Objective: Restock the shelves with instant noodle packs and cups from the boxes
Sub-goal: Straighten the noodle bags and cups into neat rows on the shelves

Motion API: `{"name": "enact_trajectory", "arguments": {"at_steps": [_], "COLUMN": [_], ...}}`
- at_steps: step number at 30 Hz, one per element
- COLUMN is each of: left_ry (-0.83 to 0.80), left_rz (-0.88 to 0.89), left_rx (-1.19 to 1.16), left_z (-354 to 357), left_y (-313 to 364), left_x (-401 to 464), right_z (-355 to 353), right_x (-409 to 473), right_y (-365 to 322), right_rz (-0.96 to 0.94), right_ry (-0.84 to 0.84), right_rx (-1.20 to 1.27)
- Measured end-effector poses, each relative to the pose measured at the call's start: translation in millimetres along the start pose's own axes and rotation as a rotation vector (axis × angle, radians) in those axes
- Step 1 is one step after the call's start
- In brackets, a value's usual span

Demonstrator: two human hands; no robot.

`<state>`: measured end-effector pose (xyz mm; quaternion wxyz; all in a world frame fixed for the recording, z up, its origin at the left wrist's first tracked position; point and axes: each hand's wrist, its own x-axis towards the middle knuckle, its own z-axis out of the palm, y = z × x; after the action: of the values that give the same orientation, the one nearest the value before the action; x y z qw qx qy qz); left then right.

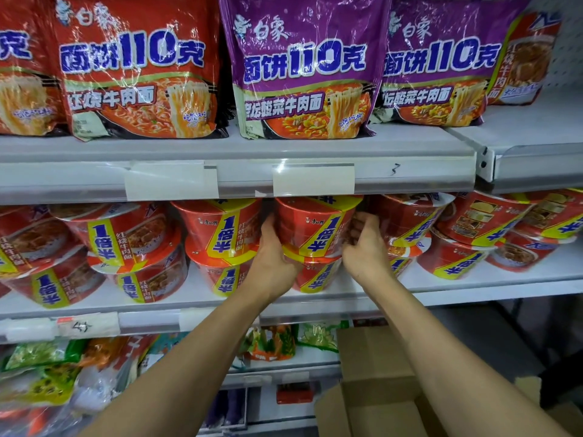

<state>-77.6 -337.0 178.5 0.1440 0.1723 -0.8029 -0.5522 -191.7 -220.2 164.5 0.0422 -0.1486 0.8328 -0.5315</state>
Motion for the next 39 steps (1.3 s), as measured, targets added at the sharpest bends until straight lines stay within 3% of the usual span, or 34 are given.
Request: {"name": "enact_trajectory", "arguments": {"at_steps": [11,14,18,28,33,39], "left_ry": [-0.082,0.025,0.142,-0.110,-0.280,-0.360], "left_rz": [-0.004,-0.028,0.066,0.138,0.124,-0.023], "left_rx": [-0.004,-0.032,-0.012,0.086,0.164,0.034], "left_z": [-9,-6,3,76,133,214], "left_y": [-4,-4,6,25,45,63], "left_x": [3,-4,-18,-19,-7,23], "right_z": [6,0,-29,-122,-151,-185], "right_x": [-17,-35,-55,-43,-13,20], "right_y": [-7,-2,13,63,85,105], "right_rz": [0.030,0.062,0.109,0.272,0.309,0.297], "right_ry": [0.050,0.102,0.255,0.508,0.479,0.423], "right_rx": [0.048,0.112,0.059,-0.002,0.083,0.130]}}
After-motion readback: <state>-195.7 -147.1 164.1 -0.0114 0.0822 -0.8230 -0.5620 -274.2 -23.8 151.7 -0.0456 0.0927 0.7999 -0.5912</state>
